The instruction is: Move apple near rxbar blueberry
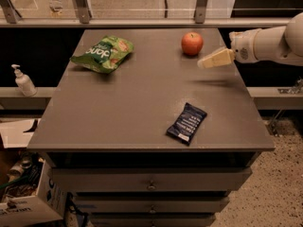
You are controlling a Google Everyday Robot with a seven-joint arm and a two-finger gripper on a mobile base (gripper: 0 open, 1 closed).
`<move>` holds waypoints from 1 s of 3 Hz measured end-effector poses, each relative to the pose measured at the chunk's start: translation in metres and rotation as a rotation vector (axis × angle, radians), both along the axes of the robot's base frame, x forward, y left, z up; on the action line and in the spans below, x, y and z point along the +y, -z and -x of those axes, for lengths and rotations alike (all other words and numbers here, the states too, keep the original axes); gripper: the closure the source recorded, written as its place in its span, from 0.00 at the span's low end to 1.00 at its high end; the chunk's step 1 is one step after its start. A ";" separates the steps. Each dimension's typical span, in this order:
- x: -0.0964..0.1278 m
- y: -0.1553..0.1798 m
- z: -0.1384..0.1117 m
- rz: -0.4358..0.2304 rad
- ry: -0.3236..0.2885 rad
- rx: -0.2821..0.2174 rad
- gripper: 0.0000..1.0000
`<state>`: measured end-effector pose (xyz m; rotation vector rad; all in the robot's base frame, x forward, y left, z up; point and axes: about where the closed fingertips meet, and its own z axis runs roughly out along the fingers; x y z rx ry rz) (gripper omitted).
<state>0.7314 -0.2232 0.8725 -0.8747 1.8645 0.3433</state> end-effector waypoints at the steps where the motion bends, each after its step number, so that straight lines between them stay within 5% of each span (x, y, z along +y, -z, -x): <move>1: 0.021 0.016 -0.004 -0.003 -0.022 0.016 0.00; 3: 0.047 0.019 -0.033 -0.055 -0.065 -0.040 0.00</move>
Offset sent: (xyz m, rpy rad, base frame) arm 0.0276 0.0527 -0.0282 0.0733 -0.0098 0.0741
